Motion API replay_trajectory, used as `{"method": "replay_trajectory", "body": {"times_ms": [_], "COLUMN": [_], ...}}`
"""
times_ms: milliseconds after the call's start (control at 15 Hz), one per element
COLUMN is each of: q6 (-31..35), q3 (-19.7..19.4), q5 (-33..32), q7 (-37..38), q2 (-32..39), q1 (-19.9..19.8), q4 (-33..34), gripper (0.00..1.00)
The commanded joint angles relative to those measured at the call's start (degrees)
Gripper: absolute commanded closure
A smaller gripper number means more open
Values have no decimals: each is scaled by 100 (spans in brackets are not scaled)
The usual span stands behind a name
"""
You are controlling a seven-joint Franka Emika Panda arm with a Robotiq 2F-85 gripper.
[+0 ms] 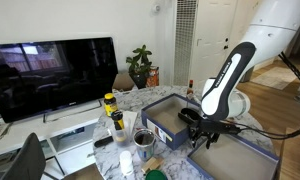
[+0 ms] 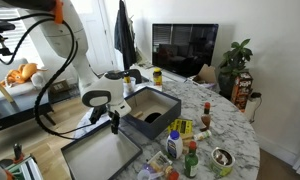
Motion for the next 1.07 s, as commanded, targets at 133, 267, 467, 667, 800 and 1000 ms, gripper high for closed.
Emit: {"method": "replay_trajectory", "body": {"times_ms": [133, 267, 467, 667, 800, 1000], "q6": [204, 245, 304, 405, 546, 834], "q3": [57, 109, 157, 325, 639, 1513], "q5": [380, 435, 564, 829, 1189, 2028], "q7": [-19, -4, -24, -94, -222, -521], "q2": [120, 131, 106, -87, -335, -774], "q1": [-78, -157, -246, -465, -768, -1480], "q4": [-21, -31, -63, -241, -479, -836], "gripper": [76, 89, 100, 100, 99, 99]}}
